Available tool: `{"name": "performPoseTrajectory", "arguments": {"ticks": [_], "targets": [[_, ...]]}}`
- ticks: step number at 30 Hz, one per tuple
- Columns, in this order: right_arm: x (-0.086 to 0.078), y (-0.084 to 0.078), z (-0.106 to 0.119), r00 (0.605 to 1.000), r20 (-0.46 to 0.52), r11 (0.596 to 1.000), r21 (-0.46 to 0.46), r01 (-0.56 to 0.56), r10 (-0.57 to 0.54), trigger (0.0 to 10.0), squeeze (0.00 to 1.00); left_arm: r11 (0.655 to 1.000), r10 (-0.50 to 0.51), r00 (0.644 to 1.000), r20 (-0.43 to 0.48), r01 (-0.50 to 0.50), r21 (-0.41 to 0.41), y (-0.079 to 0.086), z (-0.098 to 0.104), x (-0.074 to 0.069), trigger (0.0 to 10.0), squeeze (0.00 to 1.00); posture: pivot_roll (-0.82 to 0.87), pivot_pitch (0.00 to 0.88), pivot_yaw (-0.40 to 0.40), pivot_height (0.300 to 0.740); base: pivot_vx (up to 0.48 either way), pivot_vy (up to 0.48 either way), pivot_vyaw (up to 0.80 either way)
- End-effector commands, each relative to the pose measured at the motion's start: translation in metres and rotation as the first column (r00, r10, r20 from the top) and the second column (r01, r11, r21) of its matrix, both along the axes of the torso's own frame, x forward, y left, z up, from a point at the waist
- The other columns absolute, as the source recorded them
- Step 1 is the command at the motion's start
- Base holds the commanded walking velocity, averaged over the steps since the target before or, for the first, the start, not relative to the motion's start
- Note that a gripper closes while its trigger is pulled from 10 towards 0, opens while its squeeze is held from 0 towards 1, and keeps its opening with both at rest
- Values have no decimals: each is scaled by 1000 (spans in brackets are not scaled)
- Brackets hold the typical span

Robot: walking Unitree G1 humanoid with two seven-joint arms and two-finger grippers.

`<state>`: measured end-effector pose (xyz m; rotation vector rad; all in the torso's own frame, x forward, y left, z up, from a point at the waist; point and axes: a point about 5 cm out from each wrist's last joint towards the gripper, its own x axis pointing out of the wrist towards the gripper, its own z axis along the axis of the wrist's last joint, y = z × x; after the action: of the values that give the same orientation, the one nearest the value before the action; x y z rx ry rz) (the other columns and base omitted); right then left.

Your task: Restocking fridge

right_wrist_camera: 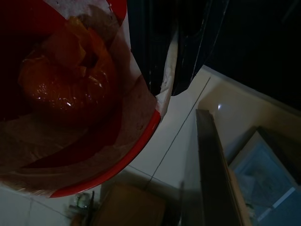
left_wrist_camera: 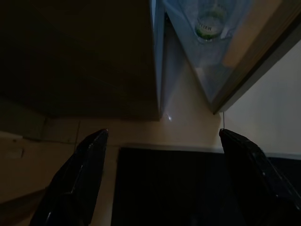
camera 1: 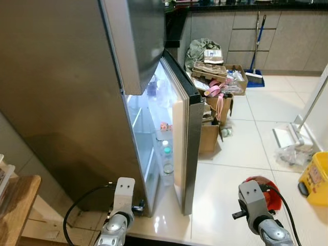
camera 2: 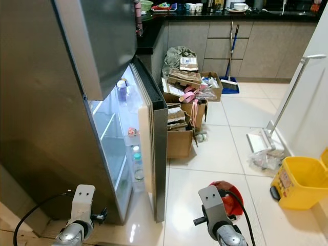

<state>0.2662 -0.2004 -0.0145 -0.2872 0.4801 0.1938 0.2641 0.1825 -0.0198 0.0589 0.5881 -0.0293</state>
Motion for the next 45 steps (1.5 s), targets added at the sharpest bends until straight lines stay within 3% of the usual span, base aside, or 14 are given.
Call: {"name": "performPoseTrajectory", "arguments": {"ticks": [1, 15, 26, 45], "targets": [[4, 5, 3, 1000, 9, 1000, 4, -14, 14, 10000, 0, 1000, 11, 999, 37, -11, 3, 6, 6, 4, 10000, 0, -13, 37, -17, 740, 0, 0, 0], [-3, 7, -4, 1000, -9, 999, 43, 27, -26, 10000, 0, 998, 15, 1000, 11, -14, -58, -3, 1, 0, 10000, 0, -21, 53, 23, 740, 0, 0, 0], [-4, 8, -4, 1000, -13, 999, 42, 6, -5, 10000, 0, 996, -14, 999, 35, 17, -88, -17, 8, 11, 10000, 0, -58, 50, 18, 740, 0, 0, 0], [-18, -2, -8, 1000, -11, 1000, 23, -6, 6, 10000, 0, 995, -36, 999, 23, 38, -96, -22, 5, 8, 10000, 0, -97, 75, 44, 740, 0, 0, 772]]}}
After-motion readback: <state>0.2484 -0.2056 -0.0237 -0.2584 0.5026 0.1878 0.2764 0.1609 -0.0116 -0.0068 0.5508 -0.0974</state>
